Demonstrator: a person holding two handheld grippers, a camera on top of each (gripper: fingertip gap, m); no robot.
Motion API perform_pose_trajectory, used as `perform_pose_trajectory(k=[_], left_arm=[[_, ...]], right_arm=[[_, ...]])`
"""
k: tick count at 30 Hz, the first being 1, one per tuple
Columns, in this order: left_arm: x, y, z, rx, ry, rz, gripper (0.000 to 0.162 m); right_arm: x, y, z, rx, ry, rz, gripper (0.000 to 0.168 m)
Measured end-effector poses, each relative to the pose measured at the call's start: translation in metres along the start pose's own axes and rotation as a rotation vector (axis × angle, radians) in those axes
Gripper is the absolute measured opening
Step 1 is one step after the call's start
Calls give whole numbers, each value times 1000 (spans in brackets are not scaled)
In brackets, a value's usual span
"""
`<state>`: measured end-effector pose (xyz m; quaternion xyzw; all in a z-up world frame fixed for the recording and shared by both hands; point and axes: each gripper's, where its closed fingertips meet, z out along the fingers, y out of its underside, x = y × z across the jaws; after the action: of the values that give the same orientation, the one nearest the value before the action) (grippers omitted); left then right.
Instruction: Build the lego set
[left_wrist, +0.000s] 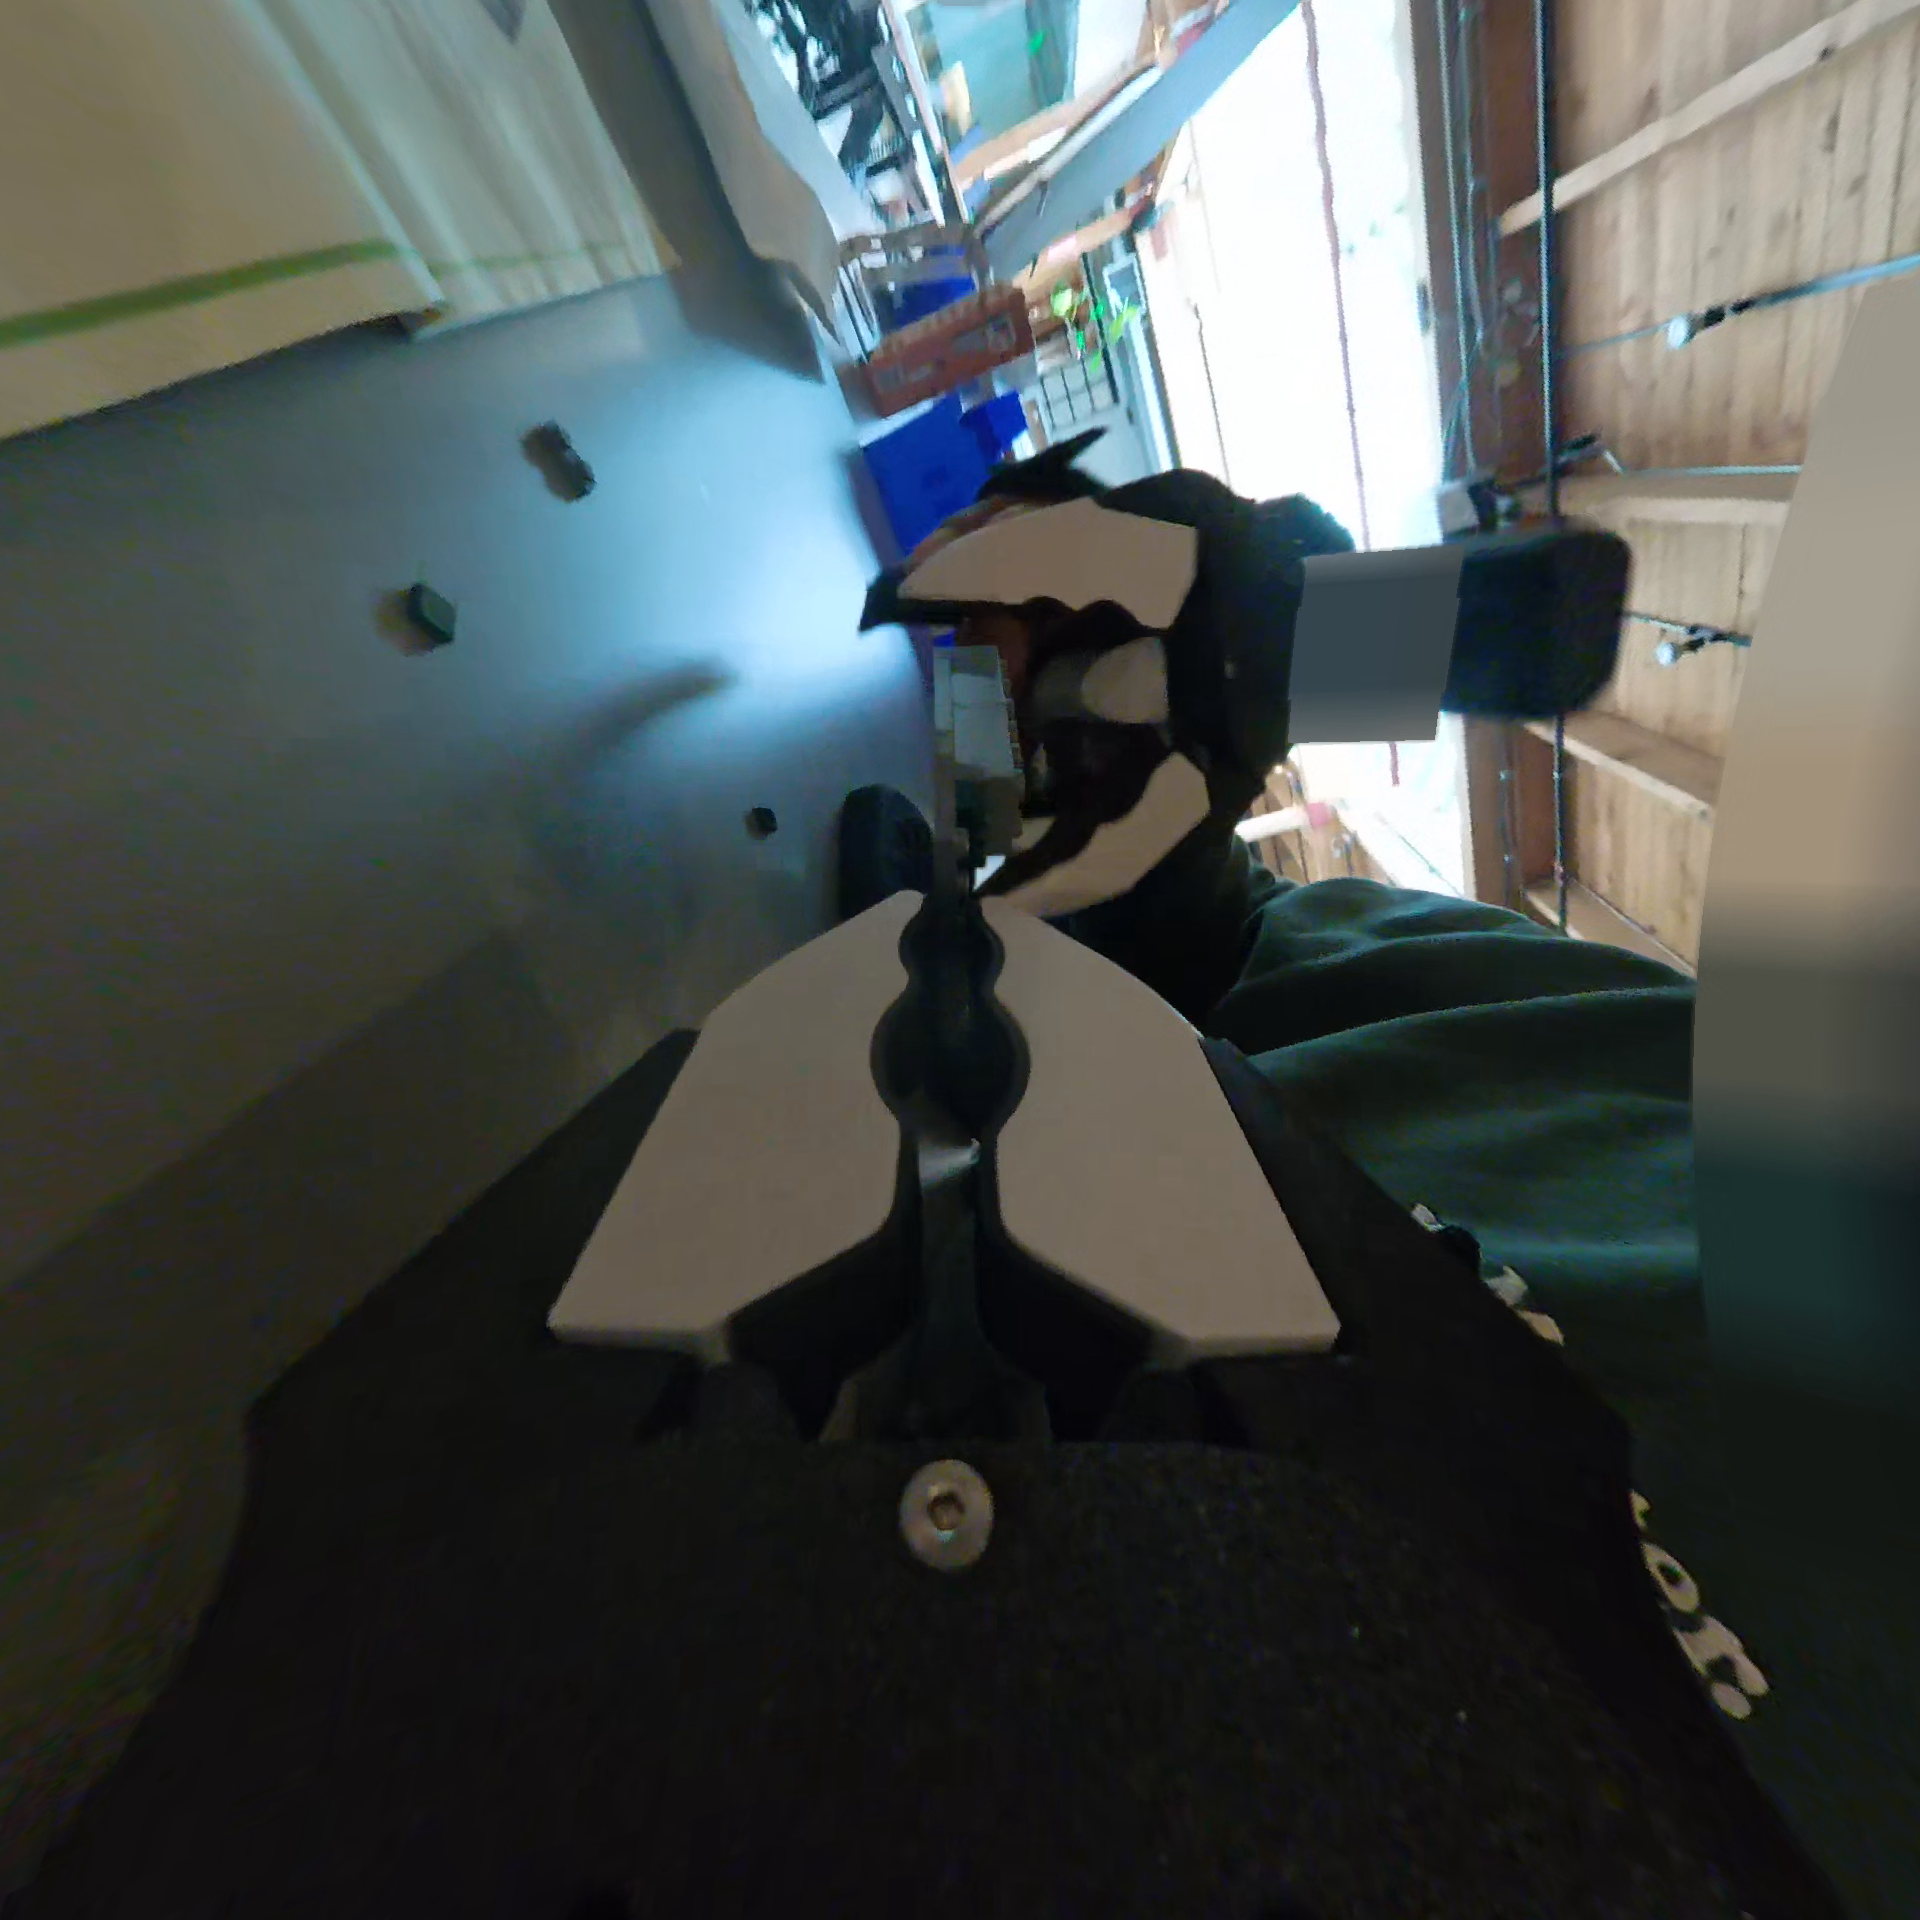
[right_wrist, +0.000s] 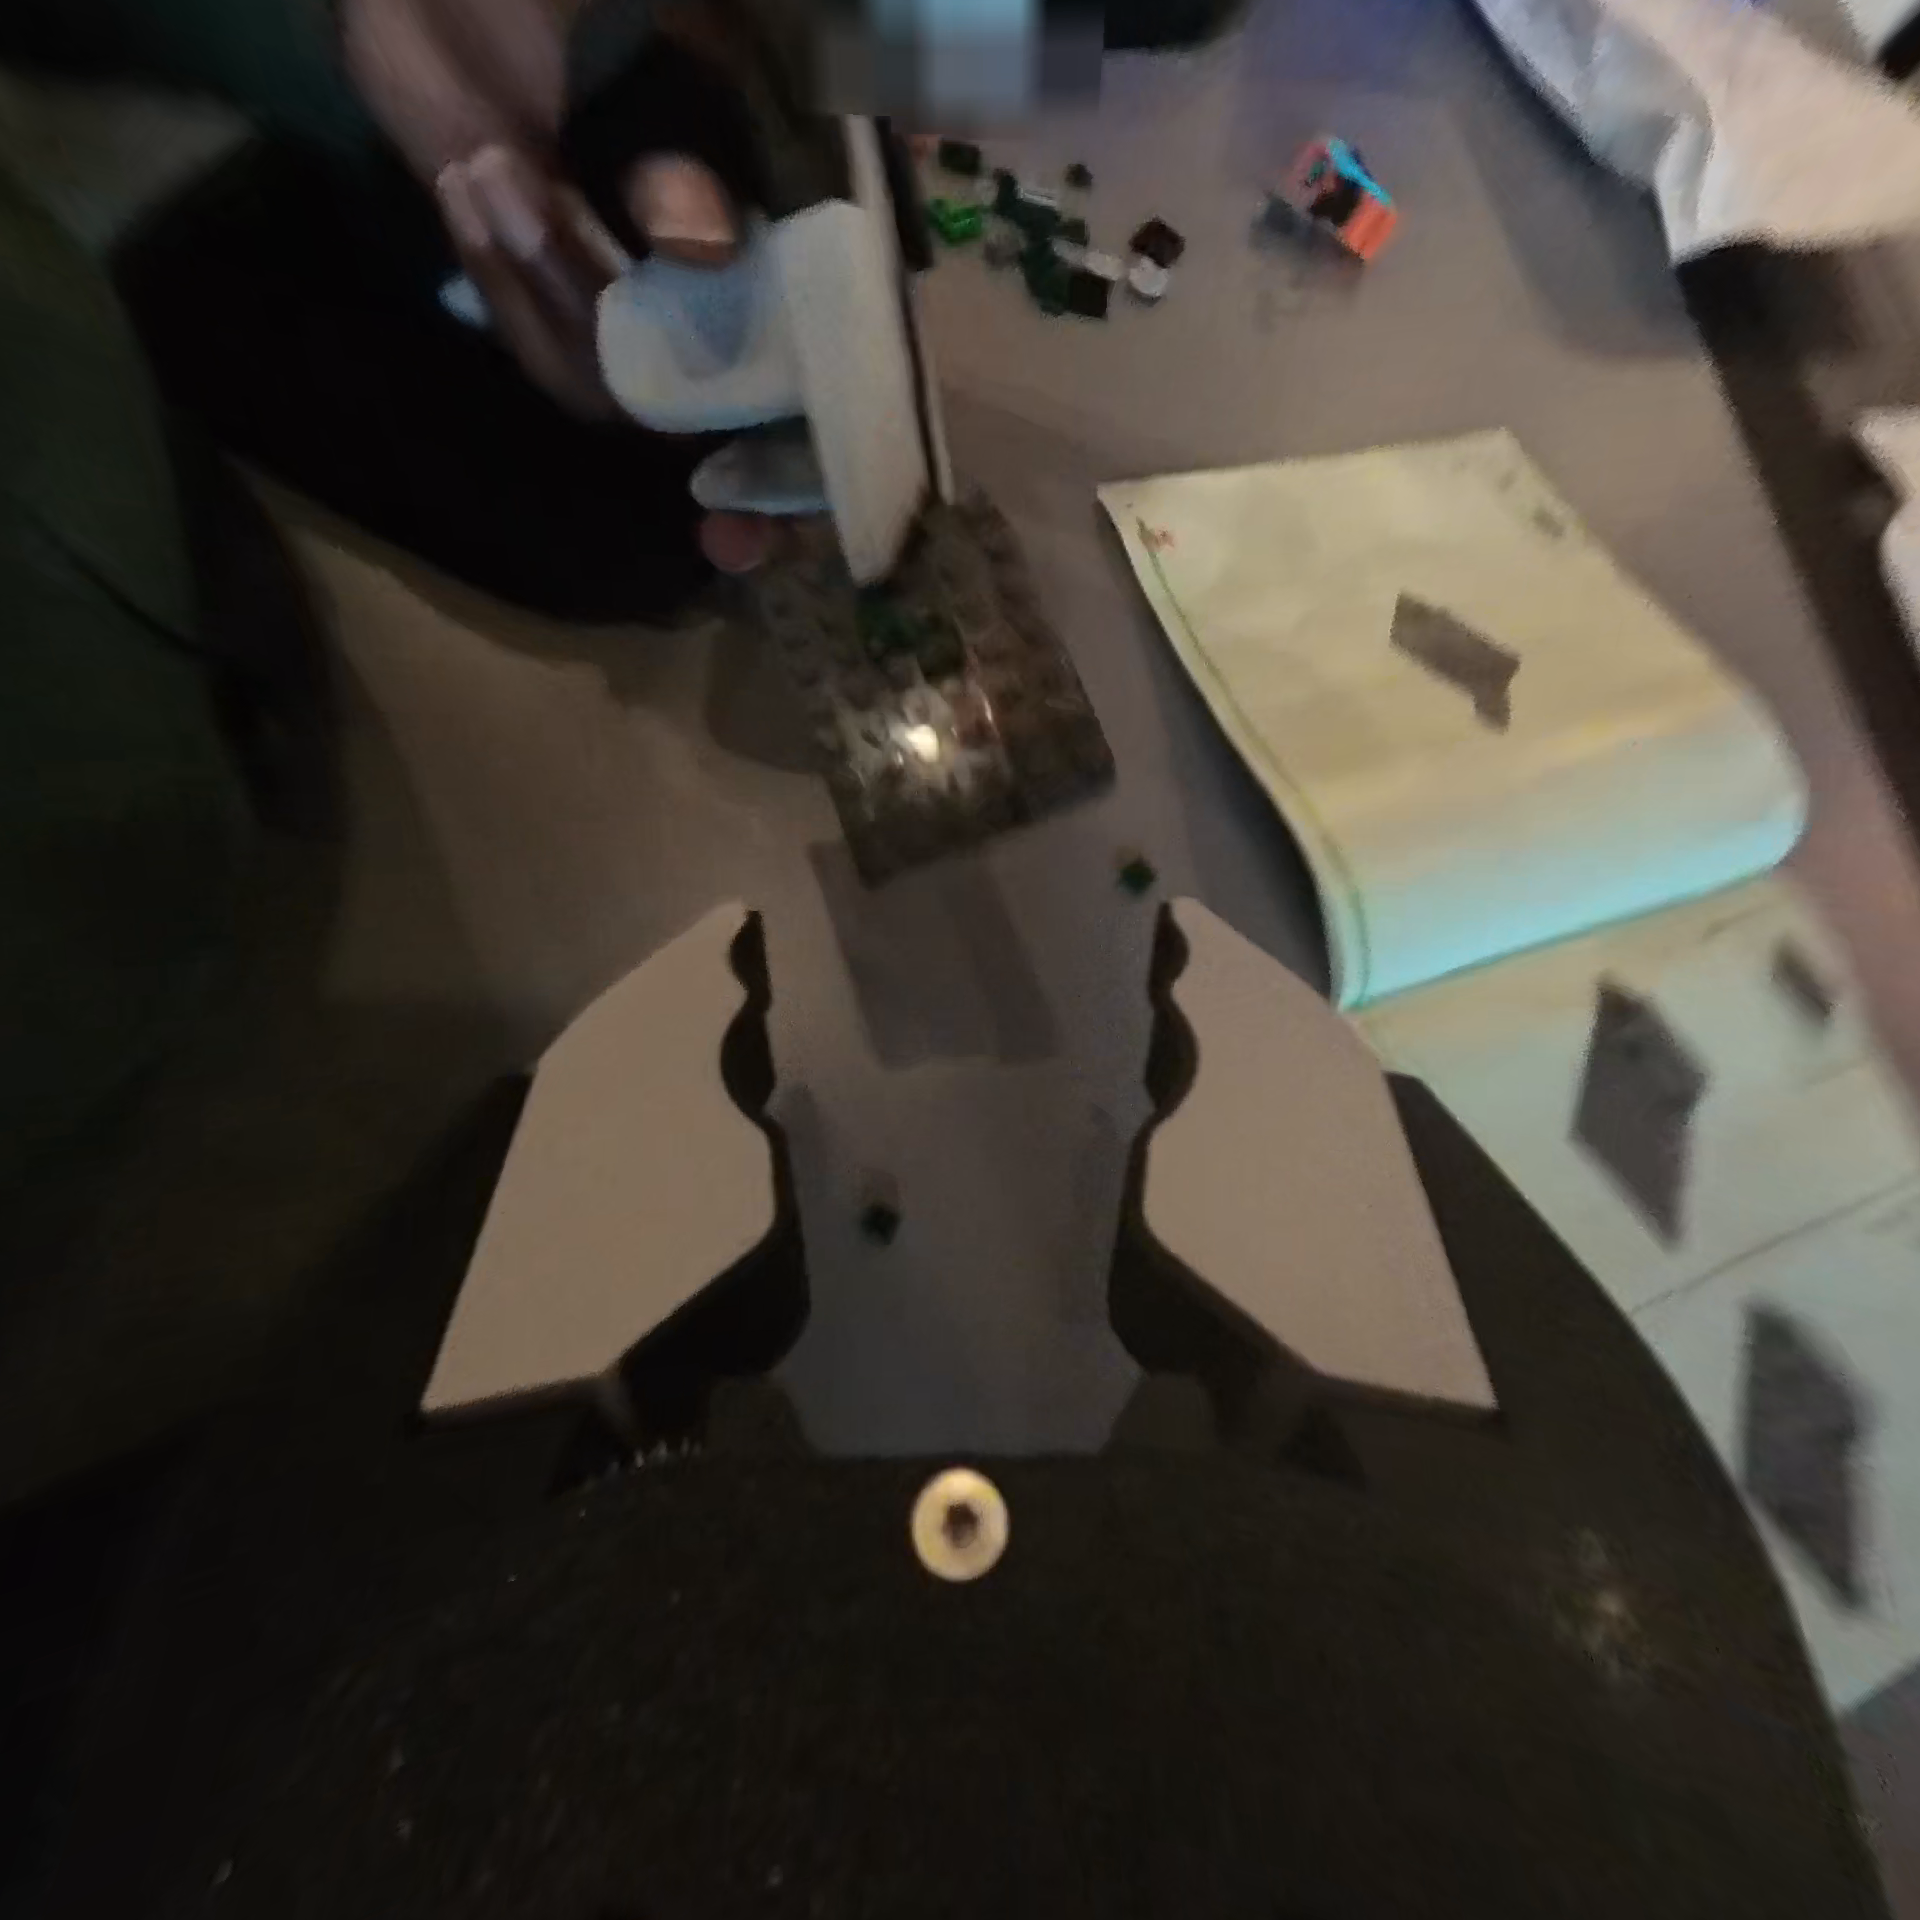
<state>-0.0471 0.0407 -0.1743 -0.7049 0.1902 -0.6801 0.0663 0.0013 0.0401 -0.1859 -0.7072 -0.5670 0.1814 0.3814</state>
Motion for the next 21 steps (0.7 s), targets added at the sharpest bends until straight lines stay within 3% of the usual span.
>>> perform_pose_trajectory(k=[4,8,11,15,21], left_arm=[[2,0,7,-33,21,-22,5],[3,4,12,-50,22,-32,5],[1,6,12,-53,6,0,5],[-12,2,7,-56,-153,189,23],[-37,-13,-18,-41,-508,532,22]], right_arm=[[-2,-9,9,1,-7,-96,73],[-2,-9,10,-5,-14,-153,55],[-3,-7,11,-2,-38,-141,55],[0,3,12,-26,-76,-82,55],[16,36,33,-167,-105,87,55]])
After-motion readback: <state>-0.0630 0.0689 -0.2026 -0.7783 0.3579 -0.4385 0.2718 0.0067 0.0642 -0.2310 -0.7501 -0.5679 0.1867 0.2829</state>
